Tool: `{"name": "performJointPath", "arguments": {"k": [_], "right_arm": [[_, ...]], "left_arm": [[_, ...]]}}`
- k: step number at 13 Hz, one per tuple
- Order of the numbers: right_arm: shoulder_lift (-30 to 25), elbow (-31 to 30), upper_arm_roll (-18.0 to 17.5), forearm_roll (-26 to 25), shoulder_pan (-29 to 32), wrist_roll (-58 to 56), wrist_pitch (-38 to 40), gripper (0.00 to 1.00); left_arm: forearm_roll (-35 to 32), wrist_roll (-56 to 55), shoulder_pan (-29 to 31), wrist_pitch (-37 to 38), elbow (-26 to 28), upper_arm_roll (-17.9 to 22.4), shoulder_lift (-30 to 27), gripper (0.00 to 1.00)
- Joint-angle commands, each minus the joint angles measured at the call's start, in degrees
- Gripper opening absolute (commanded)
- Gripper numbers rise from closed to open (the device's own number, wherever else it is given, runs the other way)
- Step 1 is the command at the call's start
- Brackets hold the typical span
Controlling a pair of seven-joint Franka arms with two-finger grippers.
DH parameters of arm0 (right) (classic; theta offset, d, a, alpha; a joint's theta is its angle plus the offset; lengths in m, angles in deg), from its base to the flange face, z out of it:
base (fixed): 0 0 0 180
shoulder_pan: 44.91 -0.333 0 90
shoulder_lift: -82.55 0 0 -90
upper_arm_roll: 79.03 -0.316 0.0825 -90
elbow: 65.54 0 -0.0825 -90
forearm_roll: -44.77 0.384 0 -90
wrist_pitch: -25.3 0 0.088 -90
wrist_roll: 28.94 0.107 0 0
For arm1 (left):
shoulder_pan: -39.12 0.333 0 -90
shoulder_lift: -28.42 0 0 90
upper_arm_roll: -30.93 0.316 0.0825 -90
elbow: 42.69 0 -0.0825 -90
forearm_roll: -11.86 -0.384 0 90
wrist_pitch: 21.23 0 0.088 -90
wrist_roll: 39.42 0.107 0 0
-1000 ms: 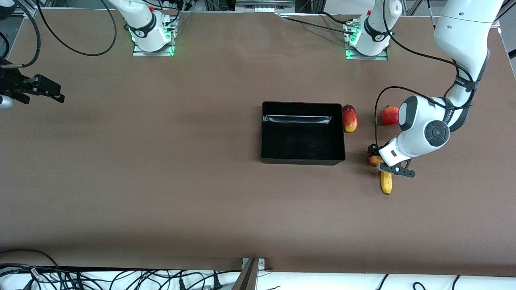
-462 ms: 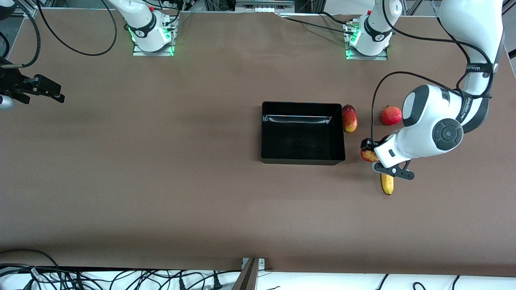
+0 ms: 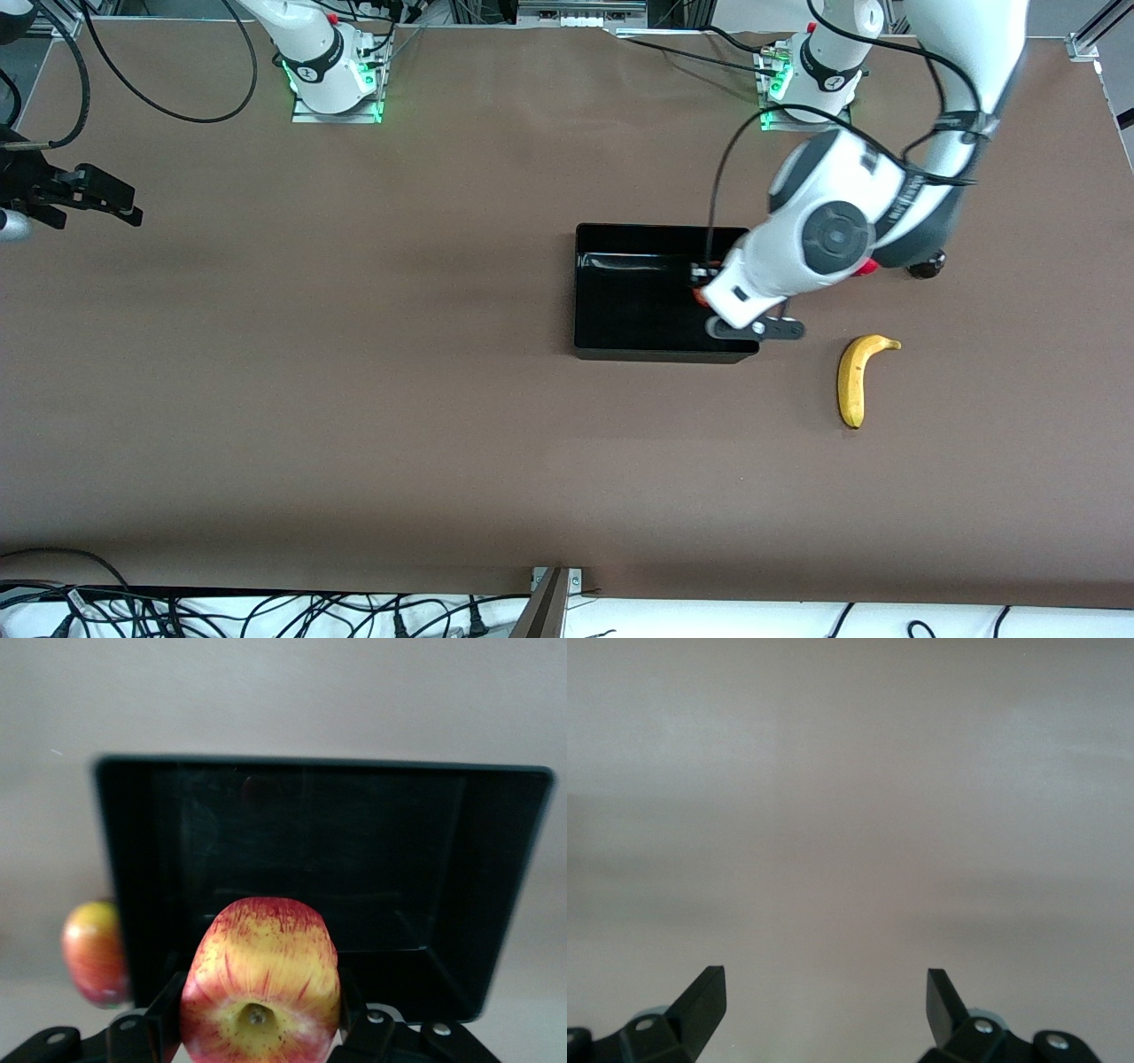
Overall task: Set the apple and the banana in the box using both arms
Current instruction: 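Lift the small apple with the left gripper and carry it over the box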
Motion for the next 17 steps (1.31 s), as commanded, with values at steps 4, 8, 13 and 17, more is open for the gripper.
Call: {"name": "performJointPath", "arguments": {"k": [4, 8, 13, 17], "right_arm": [[-0.1, 0.8, -0.2, 0.9, 0.0, 0.6, 0.8, 1.0], [-0.1, 0.8, -0.2, 0.9, 0.0, 0.6, 0.8, 1.0], [-0.1, 0.8, -0.2, 1.0, 0.0, 0.6, 0.8, 1.0], [-0.1, 0.8, -0.1, 1.0, 0.0, 0.6, 0.8, 1.0]], "left_arm": [[-0.4, -14.5, -9.6, -12.0, -0.9, 0.6, 7.8, 0.0], [-7.6, -17.4, -10.9, -14.2, -1.1, 0.5, 12.5, 0.0], [-10.1, -17.5, -13.0, -14.2, -3.2, 1.3, 17.6, 0.0], [-10.5, -17.0, -14.0, -14.2, -3.3, 2.6, 18.0, 0.49]]}}
